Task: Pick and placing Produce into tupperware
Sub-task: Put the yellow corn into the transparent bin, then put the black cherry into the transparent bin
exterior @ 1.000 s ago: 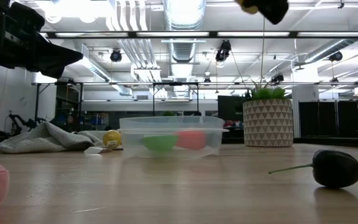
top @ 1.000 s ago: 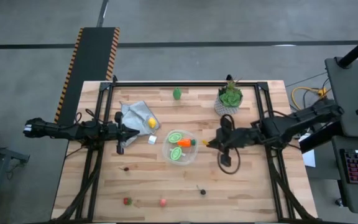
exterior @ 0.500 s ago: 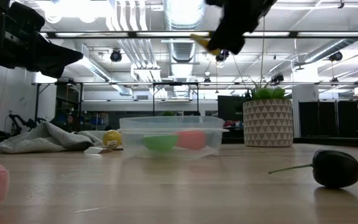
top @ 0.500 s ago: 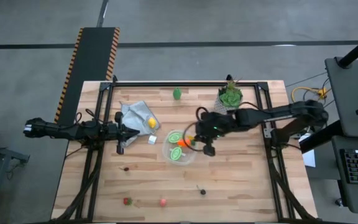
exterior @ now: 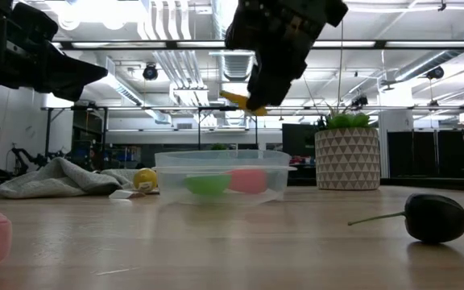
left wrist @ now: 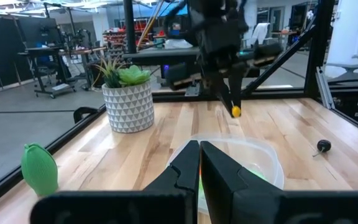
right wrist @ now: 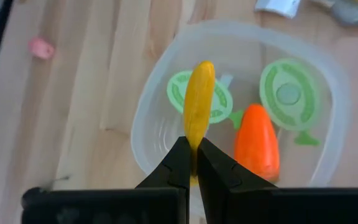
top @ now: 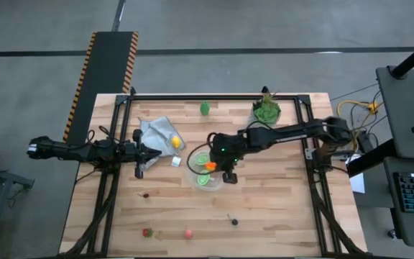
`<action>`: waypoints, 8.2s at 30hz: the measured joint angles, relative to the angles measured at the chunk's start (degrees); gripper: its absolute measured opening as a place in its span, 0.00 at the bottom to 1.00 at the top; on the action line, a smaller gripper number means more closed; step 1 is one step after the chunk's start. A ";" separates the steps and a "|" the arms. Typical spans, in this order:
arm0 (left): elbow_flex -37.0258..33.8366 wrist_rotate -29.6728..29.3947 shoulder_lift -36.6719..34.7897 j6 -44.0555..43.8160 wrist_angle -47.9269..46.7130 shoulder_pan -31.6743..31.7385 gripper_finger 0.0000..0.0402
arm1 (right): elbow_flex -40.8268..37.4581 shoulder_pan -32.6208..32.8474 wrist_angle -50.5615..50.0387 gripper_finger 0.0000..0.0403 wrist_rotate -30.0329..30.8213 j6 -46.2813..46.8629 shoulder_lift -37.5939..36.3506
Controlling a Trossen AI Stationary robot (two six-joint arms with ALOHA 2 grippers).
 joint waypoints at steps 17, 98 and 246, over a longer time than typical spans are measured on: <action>-0.02 0.01 0.26 0.20 -0.20 0.00 0.00 | 2.46 0.00 -4.29 0.02 -0.96 -0.70 8.40; -0.02 0.00 1.90 -0.02 0.02 0.00 0.00 | 5.74 44.23 -10.57 0.17 45.45 44.81 -13.94; 0.00 6.26 2.93 1.49 6.00 -0.01 0.00 | 23.99 30.73 -25.43 0.23 7.63 66.34 27.41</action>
